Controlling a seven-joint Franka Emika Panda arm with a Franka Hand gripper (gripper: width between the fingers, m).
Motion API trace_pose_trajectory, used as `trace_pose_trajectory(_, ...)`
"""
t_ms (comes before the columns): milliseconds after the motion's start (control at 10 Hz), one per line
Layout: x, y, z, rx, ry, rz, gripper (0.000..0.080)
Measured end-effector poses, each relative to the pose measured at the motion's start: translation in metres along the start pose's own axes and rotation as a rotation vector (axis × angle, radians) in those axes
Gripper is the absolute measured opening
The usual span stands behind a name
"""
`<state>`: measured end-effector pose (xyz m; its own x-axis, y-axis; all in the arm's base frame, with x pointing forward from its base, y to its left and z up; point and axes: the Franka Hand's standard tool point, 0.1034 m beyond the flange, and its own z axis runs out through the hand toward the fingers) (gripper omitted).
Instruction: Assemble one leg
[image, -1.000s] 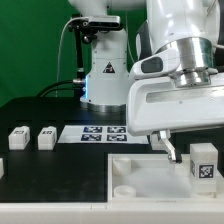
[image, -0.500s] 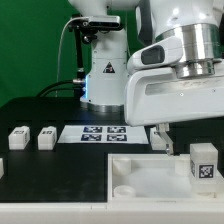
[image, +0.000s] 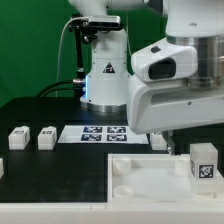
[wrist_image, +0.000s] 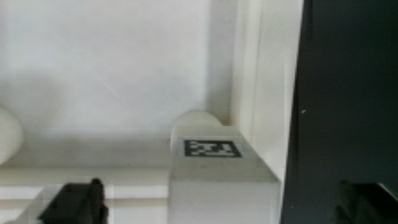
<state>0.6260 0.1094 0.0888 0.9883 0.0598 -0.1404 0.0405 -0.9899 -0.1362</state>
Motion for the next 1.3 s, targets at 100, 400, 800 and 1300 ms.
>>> trace_pose_trajectory(100, 0.0035, -0.0010, 0.0012, -0.001, 0.019, -0.002, 0.0649)
trace_pose_trajectory(400, 0.0049, -0.0007, 0.0028, -0.001, 0.032, 0.018, 0.0401)
trace_pose_trajectory(800, 0.0051, -0.0010, 0.0028, 0.002, 0.033, 0.172, 0.0291)
trace_pose_trajectory(1300, 0.0026, 0.0055, 0.0046, 0.136, 0.168, 1.087, 0.0292)
